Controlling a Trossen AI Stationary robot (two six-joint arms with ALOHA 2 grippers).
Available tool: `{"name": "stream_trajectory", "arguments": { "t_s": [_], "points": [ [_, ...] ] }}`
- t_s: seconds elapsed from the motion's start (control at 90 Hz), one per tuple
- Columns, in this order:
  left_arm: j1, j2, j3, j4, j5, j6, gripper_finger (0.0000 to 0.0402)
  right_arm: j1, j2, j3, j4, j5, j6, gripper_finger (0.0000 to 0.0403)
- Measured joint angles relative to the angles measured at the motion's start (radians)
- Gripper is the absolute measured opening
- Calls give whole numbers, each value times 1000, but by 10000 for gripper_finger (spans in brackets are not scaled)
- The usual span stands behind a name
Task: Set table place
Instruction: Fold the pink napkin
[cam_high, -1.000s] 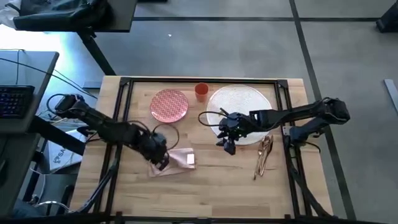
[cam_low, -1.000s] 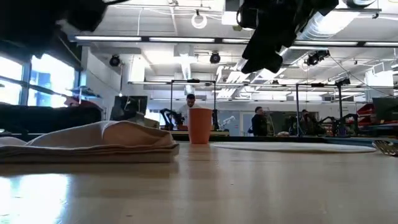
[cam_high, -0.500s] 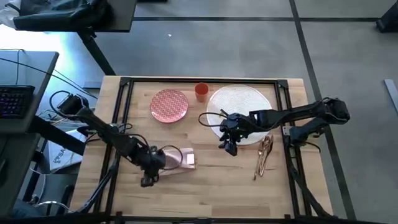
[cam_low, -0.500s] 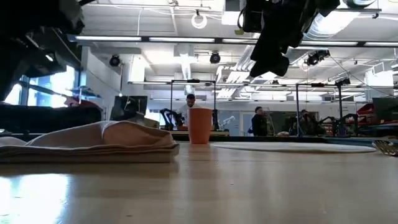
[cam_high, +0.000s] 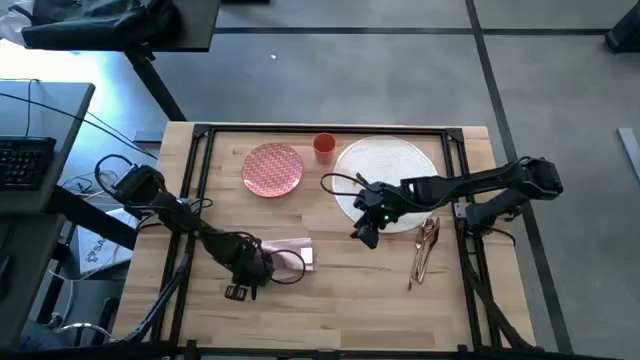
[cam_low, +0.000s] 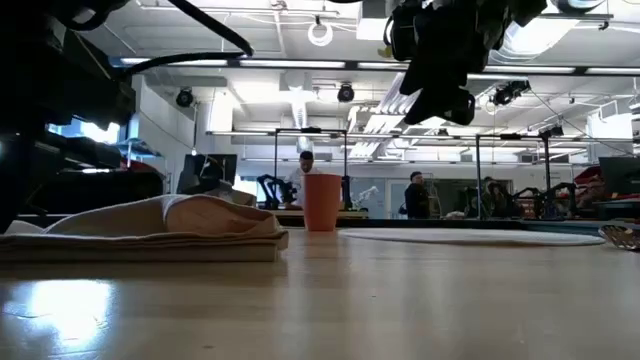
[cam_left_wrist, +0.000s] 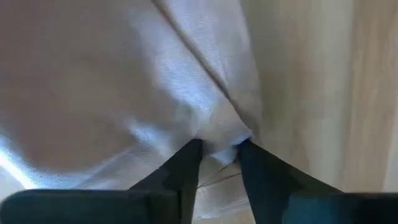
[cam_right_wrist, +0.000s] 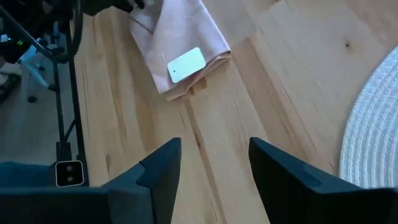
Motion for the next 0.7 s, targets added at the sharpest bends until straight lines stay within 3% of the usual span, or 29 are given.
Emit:
{"name": "stream_trajectory", "arguments": {
  "t_s": [0.133,0.411,0.556,0.7],
  "points": [
    [17,-20,37,-4,-37,-17,8,0,0,0,1,1,7,171],
    [76,-135,157,-161,-94,-159,2,-1,0,0,1,1,-15,171],
    [116,-204,218,-164,-95,-240,1,-1,0,0,0,-8,-50,171],
    [160,-263,252,-84,-108,-414,0,-1,0,0,0,-33,-105,171]
  ]
}}
